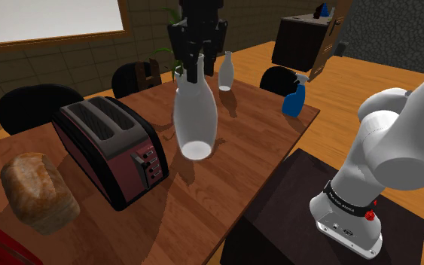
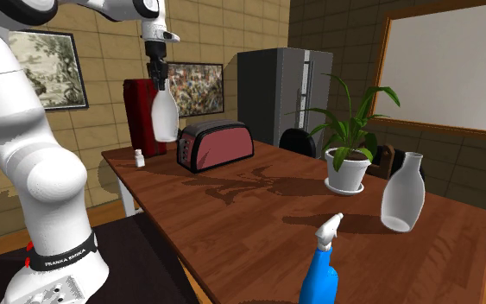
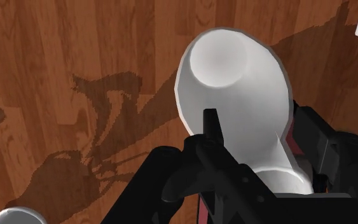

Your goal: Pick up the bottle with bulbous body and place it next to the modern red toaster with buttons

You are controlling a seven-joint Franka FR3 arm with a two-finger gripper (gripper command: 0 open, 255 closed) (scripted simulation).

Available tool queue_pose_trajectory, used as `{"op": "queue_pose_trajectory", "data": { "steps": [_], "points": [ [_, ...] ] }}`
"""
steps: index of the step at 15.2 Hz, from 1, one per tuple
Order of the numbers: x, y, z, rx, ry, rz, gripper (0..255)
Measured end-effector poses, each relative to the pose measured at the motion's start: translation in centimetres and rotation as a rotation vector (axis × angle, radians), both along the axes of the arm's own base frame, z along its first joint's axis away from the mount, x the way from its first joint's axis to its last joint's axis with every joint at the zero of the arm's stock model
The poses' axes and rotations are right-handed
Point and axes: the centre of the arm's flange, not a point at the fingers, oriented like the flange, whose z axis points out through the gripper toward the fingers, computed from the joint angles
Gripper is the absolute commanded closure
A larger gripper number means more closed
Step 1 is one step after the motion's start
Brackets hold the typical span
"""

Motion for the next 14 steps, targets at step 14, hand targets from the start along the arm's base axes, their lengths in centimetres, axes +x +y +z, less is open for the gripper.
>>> {"op": "queue_pose_trajectory", "data": {
  "steps": [14],
  "points": [
    [-0.1,-0.2,-7.4,0.000,0.000,0.000,255]
  ]
}}
